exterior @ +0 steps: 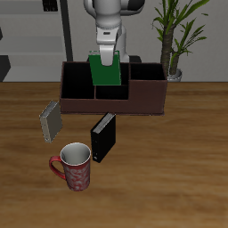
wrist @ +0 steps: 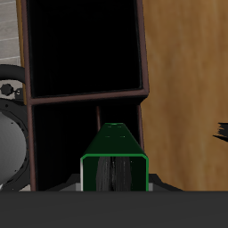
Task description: Place the green book into the back desk caddy's front compartment
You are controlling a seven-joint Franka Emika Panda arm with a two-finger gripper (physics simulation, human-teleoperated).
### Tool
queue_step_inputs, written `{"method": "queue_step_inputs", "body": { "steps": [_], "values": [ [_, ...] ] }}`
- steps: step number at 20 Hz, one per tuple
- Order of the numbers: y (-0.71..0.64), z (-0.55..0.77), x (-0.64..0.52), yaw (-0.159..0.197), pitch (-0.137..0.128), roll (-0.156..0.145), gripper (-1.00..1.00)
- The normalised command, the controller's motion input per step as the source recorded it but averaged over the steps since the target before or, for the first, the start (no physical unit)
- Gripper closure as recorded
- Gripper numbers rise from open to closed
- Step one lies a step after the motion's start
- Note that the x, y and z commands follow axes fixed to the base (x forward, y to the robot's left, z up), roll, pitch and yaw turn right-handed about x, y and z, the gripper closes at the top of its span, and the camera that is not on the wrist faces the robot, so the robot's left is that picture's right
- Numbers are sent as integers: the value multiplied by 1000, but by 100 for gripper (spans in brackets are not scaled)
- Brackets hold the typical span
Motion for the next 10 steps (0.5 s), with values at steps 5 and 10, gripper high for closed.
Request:
{"method": "queue_step_inputs", "body": {
  "steps": [5,10],
  "values": [
    [3,-50,14,0,8,4,100],
    [34,-75,88,2,10,0,100]
  ]
}}
